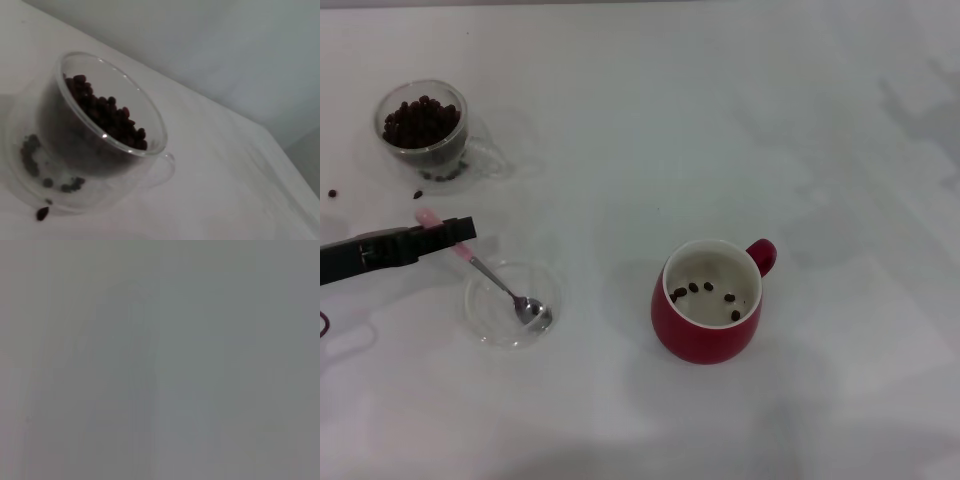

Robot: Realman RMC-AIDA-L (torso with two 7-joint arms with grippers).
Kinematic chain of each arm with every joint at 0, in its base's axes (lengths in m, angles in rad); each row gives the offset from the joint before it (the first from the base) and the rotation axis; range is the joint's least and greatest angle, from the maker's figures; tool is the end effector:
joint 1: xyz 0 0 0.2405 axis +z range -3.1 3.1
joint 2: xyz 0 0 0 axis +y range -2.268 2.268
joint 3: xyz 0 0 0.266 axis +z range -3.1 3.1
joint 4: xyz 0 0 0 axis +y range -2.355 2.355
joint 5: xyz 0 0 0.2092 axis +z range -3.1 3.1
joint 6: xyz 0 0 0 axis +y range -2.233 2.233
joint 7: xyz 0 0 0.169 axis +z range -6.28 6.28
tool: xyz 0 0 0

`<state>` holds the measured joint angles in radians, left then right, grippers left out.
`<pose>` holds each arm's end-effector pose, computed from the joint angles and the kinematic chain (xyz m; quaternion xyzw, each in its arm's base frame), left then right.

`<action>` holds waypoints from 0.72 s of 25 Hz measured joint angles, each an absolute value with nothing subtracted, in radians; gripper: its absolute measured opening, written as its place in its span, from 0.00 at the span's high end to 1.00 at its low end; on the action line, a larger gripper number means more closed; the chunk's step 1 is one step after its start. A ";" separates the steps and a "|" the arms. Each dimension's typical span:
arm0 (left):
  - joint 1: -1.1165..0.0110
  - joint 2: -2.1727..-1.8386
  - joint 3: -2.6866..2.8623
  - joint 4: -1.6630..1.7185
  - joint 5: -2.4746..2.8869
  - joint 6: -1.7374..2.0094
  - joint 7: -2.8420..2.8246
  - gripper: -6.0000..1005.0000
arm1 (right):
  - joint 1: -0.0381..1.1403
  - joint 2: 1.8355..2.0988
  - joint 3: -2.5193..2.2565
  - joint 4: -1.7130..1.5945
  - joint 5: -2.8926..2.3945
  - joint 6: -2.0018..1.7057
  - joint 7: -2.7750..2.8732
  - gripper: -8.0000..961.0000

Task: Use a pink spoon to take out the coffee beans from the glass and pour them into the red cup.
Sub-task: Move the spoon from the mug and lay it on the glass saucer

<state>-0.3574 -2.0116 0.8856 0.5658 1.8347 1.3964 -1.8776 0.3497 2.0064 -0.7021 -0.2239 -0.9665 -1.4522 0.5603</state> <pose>-0.3288 0.3067 -0.0291 -0.8080 -0.5255 -0.2389 0.1183 0.3391 0.3348 0.0616 -0.7172 0.1523 0.3868 0.5592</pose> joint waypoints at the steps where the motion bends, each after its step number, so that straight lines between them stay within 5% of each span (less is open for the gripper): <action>1: -0.356 -2.011 0.886 0.565 1.836 1.390 -1.880 0.74 | 0.350 2.006 -0.703 -0.224 -0.966 -1.452 0.560 0.12; 18: -0.320 -1.985 0.807 0.579 1.828 1.373 -1.840 0.38 | 0.350 2.007 -0.708 -0.221 -0.966 -1.451 0.564 0.12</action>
